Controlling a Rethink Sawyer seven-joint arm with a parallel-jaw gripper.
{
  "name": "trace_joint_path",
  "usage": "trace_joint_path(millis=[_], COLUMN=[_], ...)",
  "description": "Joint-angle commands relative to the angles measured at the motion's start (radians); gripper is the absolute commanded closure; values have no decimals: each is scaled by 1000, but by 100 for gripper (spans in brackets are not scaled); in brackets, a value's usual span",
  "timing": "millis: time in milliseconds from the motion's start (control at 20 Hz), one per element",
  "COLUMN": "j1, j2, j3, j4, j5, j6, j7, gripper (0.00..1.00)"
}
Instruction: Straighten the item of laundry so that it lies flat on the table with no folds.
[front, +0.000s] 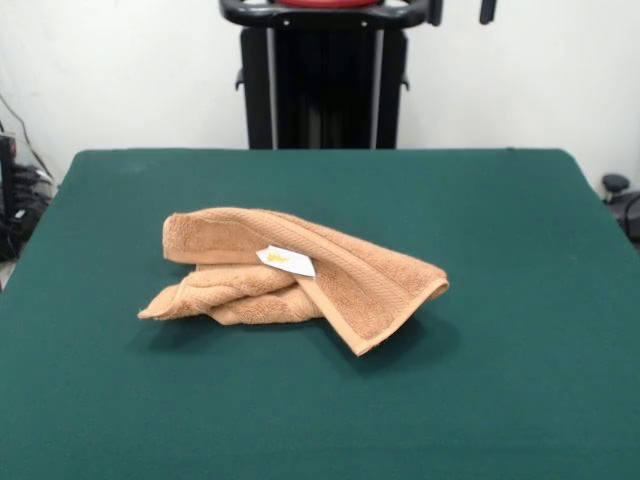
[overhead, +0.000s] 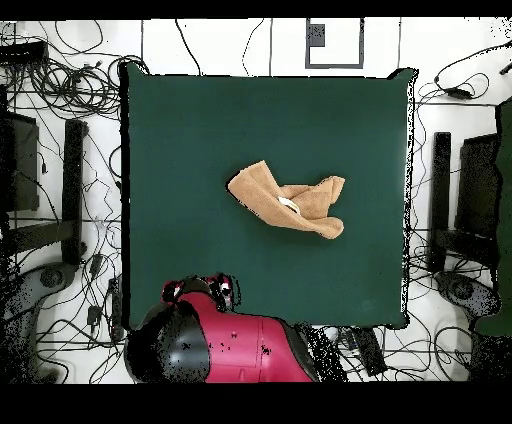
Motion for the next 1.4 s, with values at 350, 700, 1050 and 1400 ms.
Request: trace_joint_path(millis=[350,700,1050,1400], j1=[-33,-88,-125,-131], j2=[35,96,163,221], j3=[13,46,70,81], j4=[82,65,36,-1], j5=[34,2,-32,-44], j6=[-94,-155,-219,-256], j7=[178,139,118,107], gripper=[0,0,0,0])
